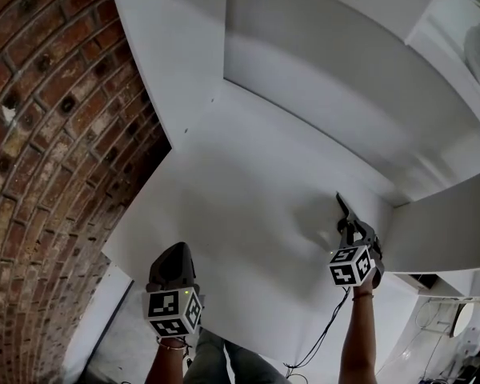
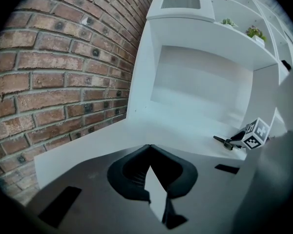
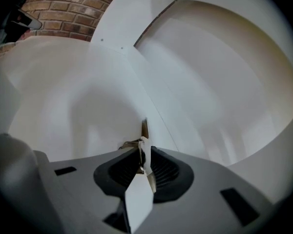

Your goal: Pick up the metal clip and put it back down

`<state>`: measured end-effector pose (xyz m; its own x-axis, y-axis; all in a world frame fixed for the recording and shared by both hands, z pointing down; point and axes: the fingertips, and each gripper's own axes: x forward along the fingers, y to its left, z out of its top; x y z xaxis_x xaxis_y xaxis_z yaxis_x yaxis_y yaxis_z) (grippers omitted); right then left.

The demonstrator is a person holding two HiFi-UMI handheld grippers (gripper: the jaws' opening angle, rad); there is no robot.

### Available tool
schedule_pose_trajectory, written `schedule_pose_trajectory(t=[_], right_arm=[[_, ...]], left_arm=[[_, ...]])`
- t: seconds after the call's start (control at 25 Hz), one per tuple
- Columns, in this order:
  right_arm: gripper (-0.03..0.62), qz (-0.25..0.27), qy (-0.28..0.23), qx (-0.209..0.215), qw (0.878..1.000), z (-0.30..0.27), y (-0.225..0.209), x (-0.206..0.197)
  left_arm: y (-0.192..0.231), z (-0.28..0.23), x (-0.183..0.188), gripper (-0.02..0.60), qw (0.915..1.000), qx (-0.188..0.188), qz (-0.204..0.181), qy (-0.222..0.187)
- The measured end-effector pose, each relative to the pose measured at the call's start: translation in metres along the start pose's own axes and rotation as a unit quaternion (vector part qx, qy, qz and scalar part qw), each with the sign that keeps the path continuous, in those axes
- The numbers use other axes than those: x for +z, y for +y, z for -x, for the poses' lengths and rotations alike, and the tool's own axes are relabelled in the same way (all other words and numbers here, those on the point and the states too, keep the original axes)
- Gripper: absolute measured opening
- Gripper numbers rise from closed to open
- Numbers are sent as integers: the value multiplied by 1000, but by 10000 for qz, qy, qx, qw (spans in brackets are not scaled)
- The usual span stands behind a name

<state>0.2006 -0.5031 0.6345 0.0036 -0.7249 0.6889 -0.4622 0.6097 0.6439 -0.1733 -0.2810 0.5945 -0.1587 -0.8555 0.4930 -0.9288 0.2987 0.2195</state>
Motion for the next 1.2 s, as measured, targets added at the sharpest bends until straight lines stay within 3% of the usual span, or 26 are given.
schedule_pose_trajectory(t=[0.48, 0.76, 1.2], right_arm=[[40, 183, 112, -79, 9997, -3, -2, 0], [9, 289, 54, -386, 9988, -1, -17, 3], [8, -160, -223, -170, 9995, 41, -18, 15]], left_arm=[[-2, -6, 6, 11, 9999, -102, 25, 25], [-4, -6, 11, 11, 9999, -133, 17, 8], [-13, 5, 27, 11, 9995, -276, -119, 8]])
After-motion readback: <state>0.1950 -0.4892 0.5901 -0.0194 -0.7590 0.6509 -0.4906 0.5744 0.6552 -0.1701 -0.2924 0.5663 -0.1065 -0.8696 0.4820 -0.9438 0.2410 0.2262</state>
